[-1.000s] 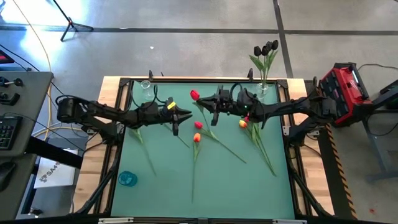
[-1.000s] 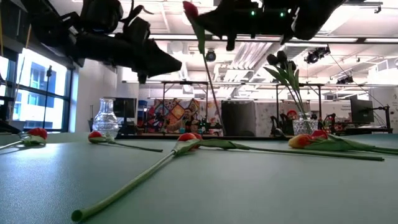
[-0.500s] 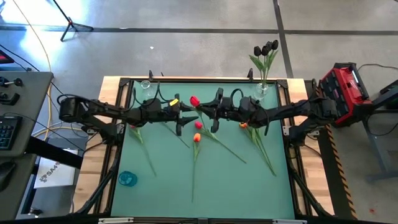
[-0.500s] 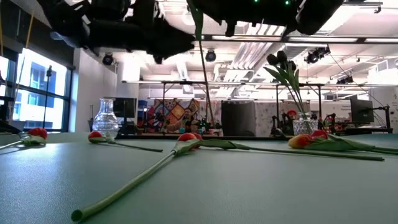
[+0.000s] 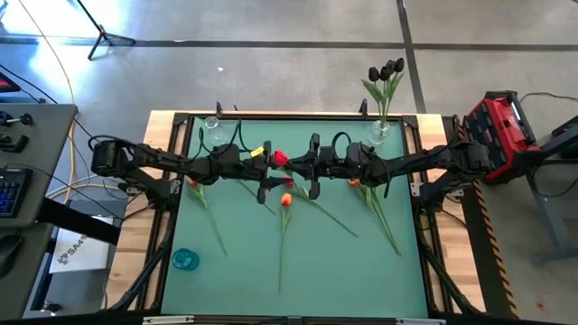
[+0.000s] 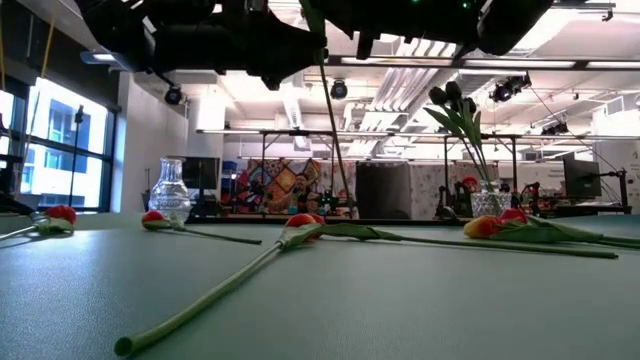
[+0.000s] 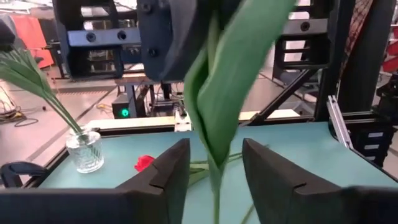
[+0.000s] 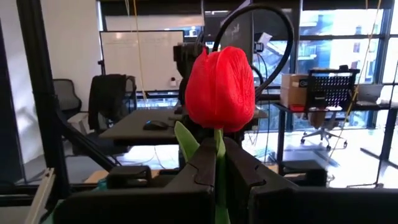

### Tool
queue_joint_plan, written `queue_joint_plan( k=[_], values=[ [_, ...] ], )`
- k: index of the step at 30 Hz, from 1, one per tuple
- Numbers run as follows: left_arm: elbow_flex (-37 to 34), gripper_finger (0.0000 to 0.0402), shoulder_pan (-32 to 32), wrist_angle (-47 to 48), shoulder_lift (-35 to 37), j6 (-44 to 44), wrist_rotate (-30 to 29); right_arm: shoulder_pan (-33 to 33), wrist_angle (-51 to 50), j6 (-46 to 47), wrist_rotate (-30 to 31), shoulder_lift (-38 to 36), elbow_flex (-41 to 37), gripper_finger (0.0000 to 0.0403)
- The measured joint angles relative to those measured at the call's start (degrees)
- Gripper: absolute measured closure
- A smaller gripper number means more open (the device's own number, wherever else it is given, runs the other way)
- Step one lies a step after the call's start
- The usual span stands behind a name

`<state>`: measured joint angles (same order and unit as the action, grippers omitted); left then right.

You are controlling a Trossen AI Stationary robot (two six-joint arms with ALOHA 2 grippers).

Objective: Sort flowers into vase by color
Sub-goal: Put the red tulip into the left transparent vase

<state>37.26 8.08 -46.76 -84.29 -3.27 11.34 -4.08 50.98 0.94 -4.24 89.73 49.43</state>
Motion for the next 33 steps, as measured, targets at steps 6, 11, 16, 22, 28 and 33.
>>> queue_joint_plan(
  k=[6, 11, 16, 22, 28, 33],
  values=[
    [0.0, 0.0358, 1.1, 0.5, 0.0, 0.3, 0.0, -0.1, -1.2, 1.6, -0.3, 0.0, 0.0, 0.0393],
    [0.0, 0.039, 2.9, 3.4, 2.8, 2.7, -0.2, -1.2, -6.4, 1.2, 0.3, -1.7, 0.0, 0.0338],
    [0.1, 0.0396, 5.8, 15.6, 10.7, 1.8, -10.0, -2.4, -22.0, 6.3, 6.7, -7.8, 0.0, 0.0265],
    [0.1, 0.0397, 13.4, 28.5, 22.7, 0.9, -34.1, -2.3, -43.2, 11.3, 13.5, -9.9, -0.2, 0.022],
    [3.3, 0.0397, 22.0, 32.5, 29.6, 2.3, -32.5, -2.2, -40.1, 14.3, 12.9, -8.6, -4.5, 0.0215],
    [12.5, 0.0397, 24.6, 49.4, 29.8, 1.4, -37.1, -2.2, -36.2, 15.7, 12.8, -8.7, -7.3, 0.0215]
  ],
)
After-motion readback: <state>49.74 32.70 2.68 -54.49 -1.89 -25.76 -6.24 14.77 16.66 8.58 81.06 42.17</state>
